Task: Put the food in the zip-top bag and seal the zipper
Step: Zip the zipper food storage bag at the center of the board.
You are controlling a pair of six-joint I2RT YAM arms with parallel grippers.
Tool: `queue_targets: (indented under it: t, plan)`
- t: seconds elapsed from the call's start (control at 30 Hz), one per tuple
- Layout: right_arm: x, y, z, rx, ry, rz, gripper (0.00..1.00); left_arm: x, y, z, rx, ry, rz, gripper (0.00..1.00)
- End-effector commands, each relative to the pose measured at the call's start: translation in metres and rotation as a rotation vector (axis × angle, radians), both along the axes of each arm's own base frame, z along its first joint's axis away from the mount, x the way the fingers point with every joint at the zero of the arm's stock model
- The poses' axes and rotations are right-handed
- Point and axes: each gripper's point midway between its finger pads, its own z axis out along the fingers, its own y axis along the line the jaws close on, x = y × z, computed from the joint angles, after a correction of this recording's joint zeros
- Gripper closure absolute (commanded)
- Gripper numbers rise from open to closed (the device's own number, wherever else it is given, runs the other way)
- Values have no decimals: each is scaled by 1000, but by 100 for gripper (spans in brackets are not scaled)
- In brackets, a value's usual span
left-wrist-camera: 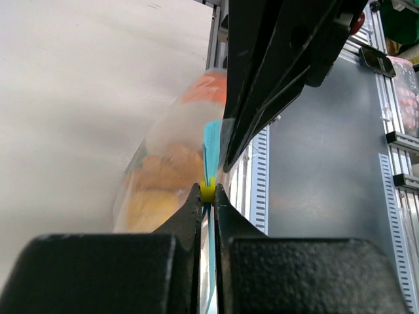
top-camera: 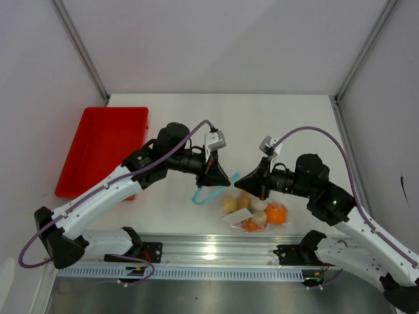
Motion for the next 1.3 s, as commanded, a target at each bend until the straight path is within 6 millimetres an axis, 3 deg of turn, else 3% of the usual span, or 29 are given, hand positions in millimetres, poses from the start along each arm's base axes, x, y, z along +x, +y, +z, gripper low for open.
queue_targets:
  t: [0.0,0.17,0.4,0.47,0.5,0.63,0.67,0.7,0.77,0.97,1.27]
  plan:
    - [12,-9,52,169,-91,-102,100,-9,11,-11,45,29,-7,99]
    - [25,-24,55,183,-94,-188,100,-23,20,-6,26,26,-40,99]
    - [41,-39,56,196,-80,-291,100,-31,33,-23,55,52,-14,99]
    - [39,-34,56,194,-83,-255,100,-36,37,-26,59,55,-14,99]
    - [26,-21,53,175,-70,-131,100,-36,38,-25,54,50,-15,99]
    - [5,-3,32,65,-45,96,100,-37,39,-23,60,38,-29,99]
    - [4,-4,30,45,-69,112,73,-38,39,-19,55,26,-39,100]
    - [5,-5,30,35,-79,112,54,-39,39,-15,50,23,-54,99]
    - [2,-8,33,14,-96,121,23,-39,39,-8,36,6,-55,100]
    - [-20,-6,47,-6,-128,276,18,-37,32,13,23,1,-81,99]
    - [-32,13,30,-53,-41,426,33,-36,22,29,0,-8,-146,99]
